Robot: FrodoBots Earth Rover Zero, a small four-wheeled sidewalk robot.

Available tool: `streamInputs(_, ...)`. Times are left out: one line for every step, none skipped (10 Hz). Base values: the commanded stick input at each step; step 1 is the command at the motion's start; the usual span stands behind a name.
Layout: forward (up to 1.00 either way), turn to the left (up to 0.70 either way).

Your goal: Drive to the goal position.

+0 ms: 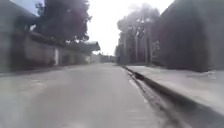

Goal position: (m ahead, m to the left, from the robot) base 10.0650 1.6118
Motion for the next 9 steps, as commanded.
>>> streamInputs(0.0, 0.0)
streamInputs(0.0, 0.0)
streamInputs(0.0, 0.0)
streamInputs(0.0, 0.0)
streamInputs(0.0, 0.0)
streamInputs(0.03, 0.0)
streamInputs(0.06, 0.0)
streamInputs(0.07, 0.0)
streamInputs(0.06, 0.0)
